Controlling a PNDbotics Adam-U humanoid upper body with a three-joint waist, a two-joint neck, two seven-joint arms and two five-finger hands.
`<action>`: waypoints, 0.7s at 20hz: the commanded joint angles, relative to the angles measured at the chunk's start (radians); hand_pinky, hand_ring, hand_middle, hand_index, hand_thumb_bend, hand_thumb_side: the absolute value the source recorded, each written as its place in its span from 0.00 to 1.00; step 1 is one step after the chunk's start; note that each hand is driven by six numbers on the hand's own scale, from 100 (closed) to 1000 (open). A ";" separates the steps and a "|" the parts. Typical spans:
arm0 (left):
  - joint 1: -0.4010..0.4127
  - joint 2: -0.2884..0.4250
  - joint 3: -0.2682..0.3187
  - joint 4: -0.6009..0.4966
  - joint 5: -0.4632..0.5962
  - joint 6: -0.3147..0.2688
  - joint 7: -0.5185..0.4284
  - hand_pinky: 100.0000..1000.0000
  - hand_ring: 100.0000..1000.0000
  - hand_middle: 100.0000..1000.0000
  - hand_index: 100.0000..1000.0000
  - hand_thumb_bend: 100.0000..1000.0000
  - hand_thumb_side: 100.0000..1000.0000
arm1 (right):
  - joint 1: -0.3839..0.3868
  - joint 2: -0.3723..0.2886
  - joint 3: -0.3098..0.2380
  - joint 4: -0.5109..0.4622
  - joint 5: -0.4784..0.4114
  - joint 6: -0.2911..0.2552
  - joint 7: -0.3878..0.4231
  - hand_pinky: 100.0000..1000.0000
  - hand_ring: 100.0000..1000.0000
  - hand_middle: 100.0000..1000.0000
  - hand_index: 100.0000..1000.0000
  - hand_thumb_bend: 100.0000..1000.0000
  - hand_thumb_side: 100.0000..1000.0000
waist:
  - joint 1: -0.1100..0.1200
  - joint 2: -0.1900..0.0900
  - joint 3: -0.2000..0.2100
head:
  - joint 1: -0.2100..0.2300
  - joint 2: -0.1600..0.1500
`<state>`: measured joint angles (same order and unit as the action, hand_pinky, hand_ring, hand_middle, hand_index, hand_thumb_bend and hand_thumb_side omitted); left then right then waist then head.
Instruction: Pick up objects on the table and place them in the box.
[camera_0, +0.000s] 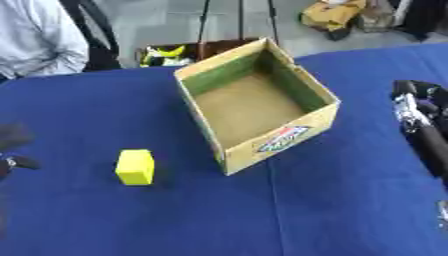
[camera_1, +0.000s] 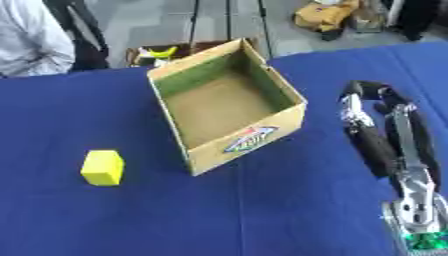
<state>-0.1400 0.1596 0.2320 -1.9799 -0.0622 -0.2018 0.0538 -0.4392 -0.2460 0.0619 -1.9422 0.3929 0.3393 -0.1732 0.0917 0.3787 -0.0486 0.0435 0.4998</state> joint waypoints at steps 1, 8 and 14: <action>0.000 0.019 0.010 -0.020 -0.007 -0.004 0.001 0.44 0.70 0.69 0.90 0.08 1.00 | -0.009 -0.025 -0.006 -0.012 0.004 0.000 -0.003 0.93 1.00 0.64 0.77 0.00 0.81 | -0.001 -0.012 -0.001 | 0.002 -0.010; 0.002 0.015 0.014 -0.020 -0.017 -0.006 0.002 0.44 0.70 0.69 0.90 0.09 1.00 | -0.009 -0.035 -0.011 -0.013 0.002 0.002 -0.007 0.93 1.00 0.64 0.78 0.00 0.81 | 0.005 0.003 -0.003 | -0.001 -0.008; 0.004 0.015 0.018 -0.020 -0.023 -0.005 0.003 0.44 0.70 0.69 0.90 0.09 1.00 | -0.006 -0.037 -0.015 -0.014 0.001 0.004 -0.010 0.93 1.00 0.64 0.78 0.00 0.81 | 0.007 0.007 -0.004 | 0.000 0.052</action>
<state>-0.1345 0.1589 0.2386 -1.9799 -0.0809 -0.2027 0.0546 -0.4390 -0.2615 0.0551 -1.9422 0.3929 0.3438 -0.1782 0.1016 0.4015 -0.0539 0.0423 0.5369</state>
